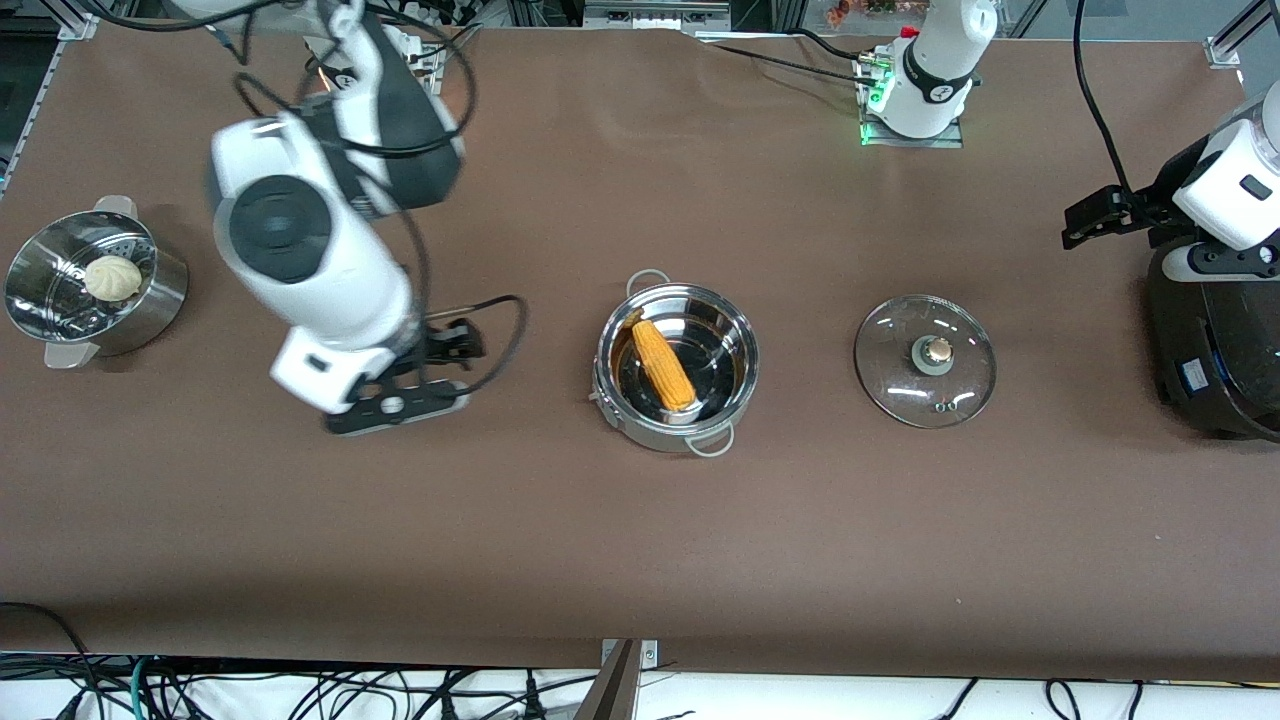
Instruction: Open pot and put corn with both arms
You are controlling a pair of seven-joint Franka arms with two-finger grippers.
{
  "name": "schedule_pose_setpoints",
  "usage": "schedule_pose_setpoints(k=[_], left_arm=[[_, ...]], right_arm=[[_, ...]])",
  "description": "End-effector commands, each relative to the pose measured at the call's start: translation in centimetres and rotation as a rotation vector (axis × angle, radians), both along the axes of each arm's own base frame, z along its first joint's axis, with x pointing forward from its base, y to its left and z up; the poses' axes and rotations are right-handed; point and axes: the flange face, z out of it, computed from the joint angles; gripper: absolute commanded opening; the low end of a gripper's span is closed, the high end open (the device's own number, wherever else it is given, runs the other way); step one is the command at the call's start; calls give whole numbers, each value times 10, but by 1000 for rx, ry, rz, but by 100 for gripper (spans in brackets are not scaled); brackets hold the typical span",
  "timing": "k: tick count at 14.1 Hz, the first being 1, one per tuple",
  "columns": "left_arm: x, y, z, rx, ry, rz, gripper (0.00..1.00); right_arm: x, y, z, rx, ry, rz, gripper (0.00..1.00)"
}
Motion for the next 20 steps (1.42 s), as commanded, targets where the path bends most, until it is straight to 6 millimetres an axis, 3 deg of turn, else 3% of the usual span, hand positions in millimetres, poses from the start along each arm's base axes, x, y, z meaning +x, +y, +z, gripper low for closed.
schedule_pose_setpoints(k=[1, 5, 9, 14, 17, 20], left_arm=[[-2, -2, 5, -8, 2, -2, 100], [-1, -4, 5, -8, 0, -4, 100], [-2, -3, 7, -8, -5, -4, 100], [-1, -5, 15, -10, -20, -8, 100], [-1, -5, 15, -9, -20, -8, 100], [-1, -5, 15, -9, -20, -10, 100]], right_arm=[[-1, -47, 19, 2, 36, -46, 100], [14, -142, 35, 15, 29, -95, 100], [-26, -244, 66, 20, 40, -233, 100], [-75, -283, 82, 12, 60, -237, 100], [-78, -269, 84, 2, 63, -219, 100], [-82, -269, 88, 3, 63, -218, 100]])
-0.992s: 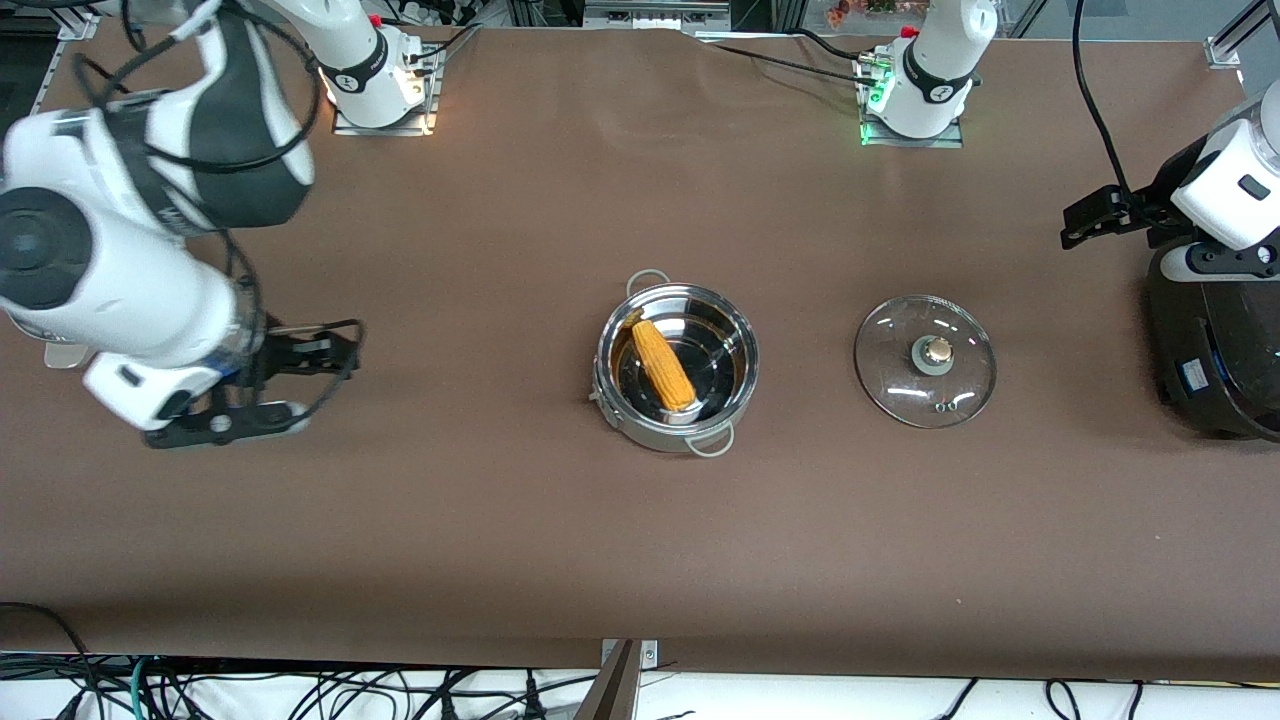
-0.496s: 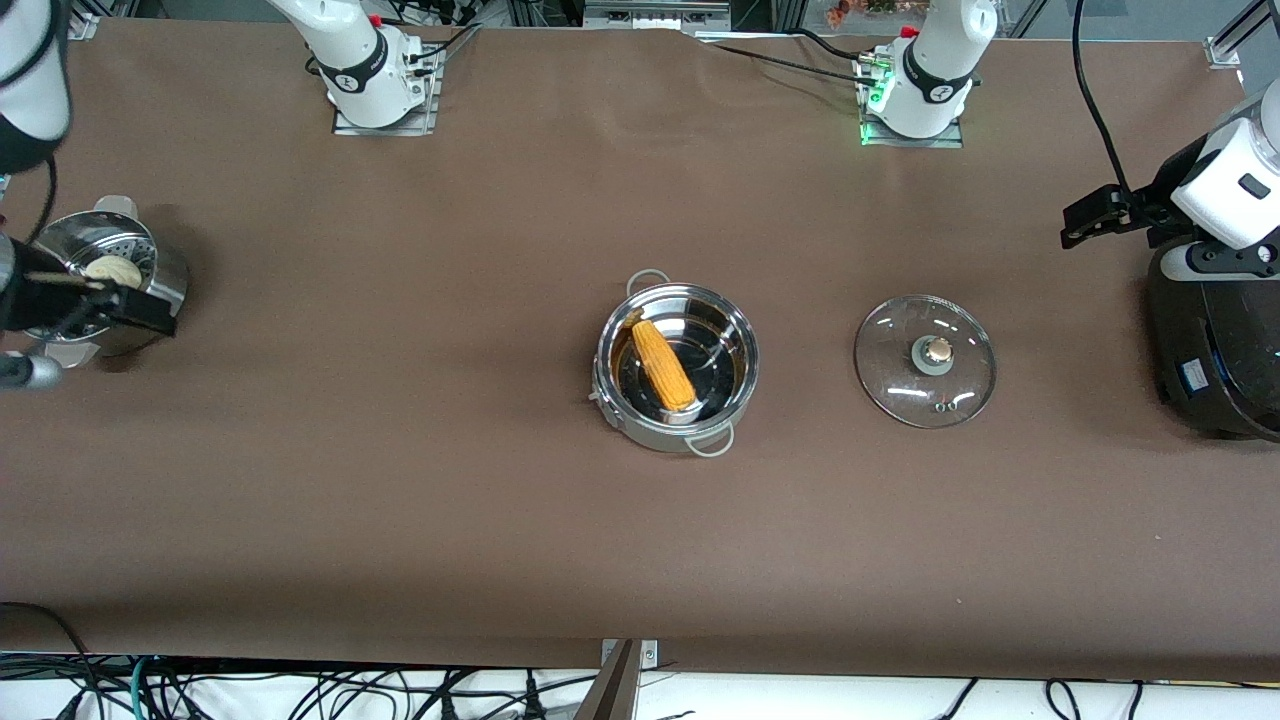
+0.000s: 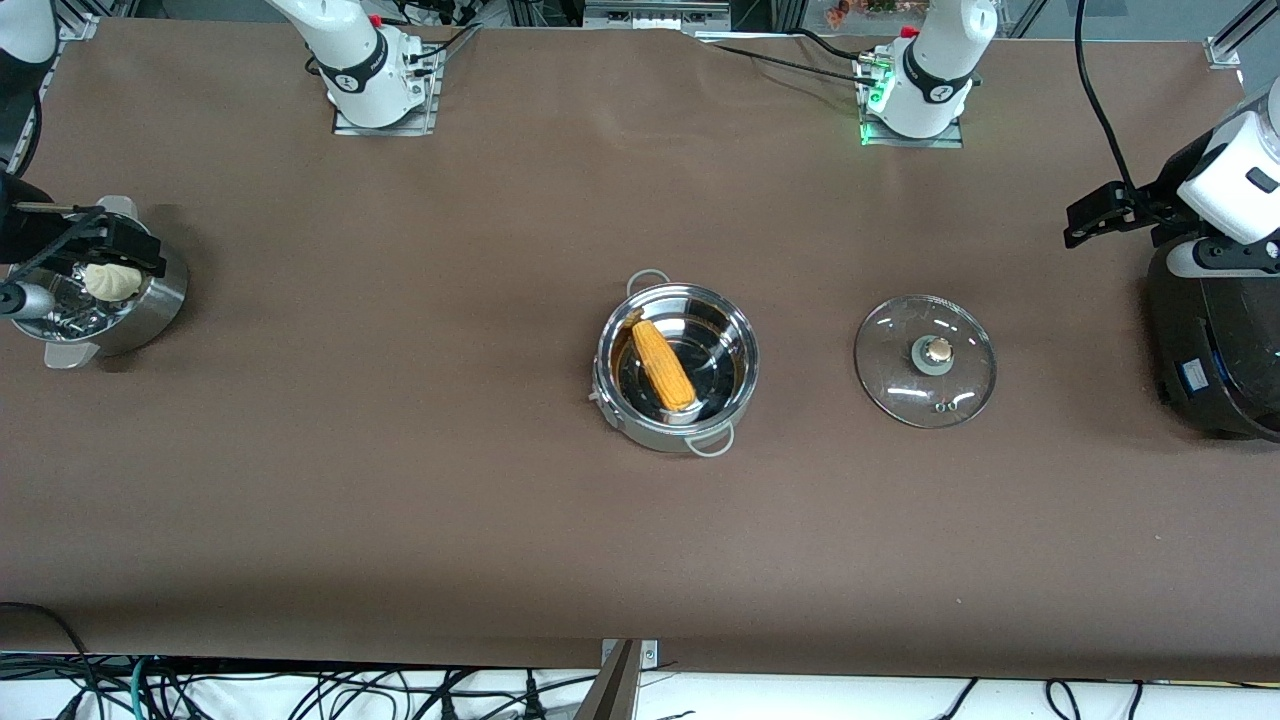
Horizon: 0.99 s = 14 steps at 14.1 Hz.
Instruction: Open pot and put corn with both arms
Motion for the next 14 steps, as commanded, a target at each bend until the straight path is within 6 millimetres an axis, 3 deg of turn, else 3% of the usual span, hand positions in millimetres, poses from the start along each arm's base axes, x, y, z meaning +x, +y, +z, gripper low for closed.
schedule_pose_setpoints(k=[1, 7, 14], left_arm=[[-2, -2, 7, -8, -4, -5, 100], [-1, -1, 8, -9, -5, -5, 100], [-1, 0, 8, -9, -5, -2, 100]], right_arm=[[-12, -2, 5, 14, -8, 6, 100], [1, -9, -9, 54, 3, 67, 100], [1, -10, -11, 52, 13, 67, 100]])
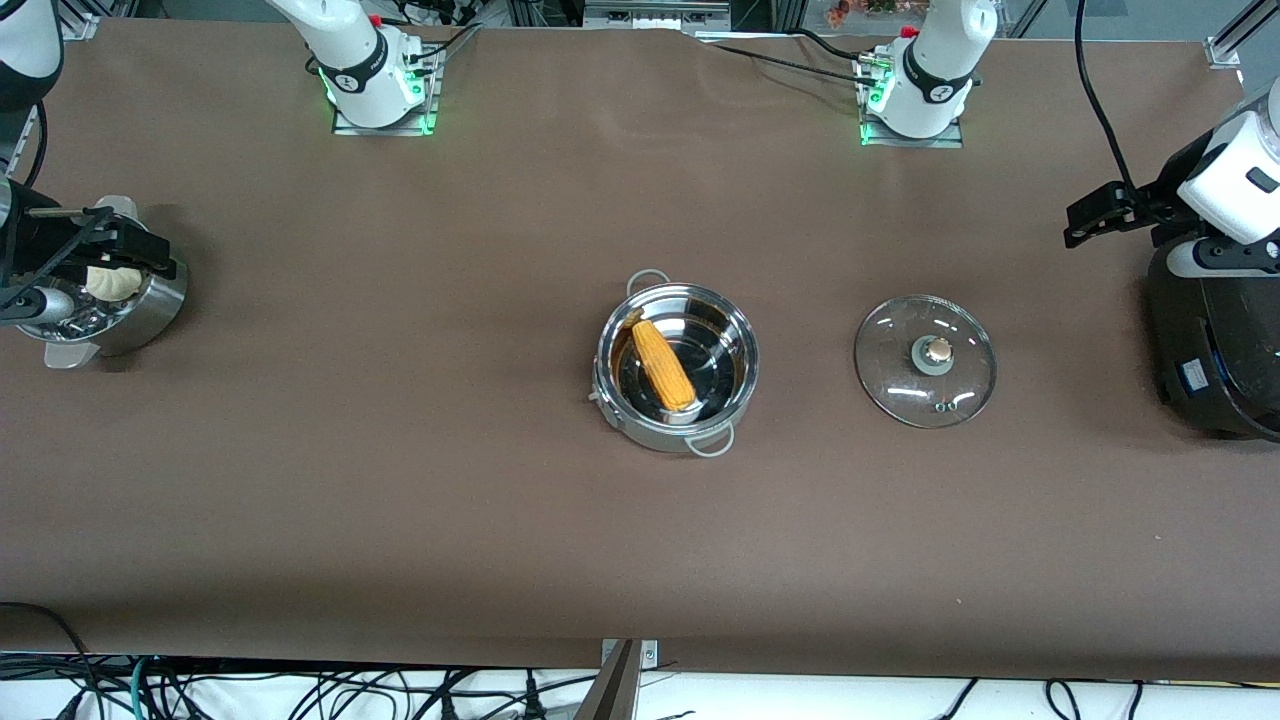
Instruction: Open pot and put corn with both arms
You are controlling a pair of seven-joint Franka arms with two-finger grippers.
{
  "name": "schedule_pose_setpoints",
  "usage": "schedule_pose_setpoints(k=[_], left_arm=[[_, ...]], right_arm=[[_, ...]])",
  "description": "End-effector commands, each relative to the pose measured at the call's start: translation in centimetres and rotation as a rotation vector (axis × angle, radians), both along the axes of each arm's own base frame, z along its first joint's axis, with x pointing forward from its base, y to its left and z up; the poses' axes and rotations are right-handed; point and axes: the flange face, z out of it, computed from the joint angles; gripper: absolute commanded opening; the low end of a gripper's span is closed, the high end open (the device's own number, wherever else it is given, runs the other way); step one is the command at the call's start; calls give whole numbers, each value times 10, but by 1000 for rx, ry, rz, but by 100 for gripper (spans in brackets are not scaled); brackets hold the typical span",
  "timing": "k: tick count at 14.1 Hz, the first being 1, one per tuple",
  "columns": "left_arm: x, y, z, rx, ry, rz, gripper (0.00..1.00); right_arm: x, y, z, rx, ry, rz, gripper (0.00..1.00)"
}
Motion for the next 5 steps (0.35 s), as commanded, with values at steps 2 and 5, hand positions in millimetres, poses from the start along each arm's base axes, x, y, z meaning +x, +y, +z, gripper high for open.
schedule_pose_setpoints(k=[2, 5], left_arm=[[-1, 1, 7, -9, -3, -2, 100], [-1, 1, 7, -9, -3, -2, 100]], right_arm=[[-2, -6, 0, 14, -5, 6, 100], [-3, -7, 0, 14, -1, 1, 100]])
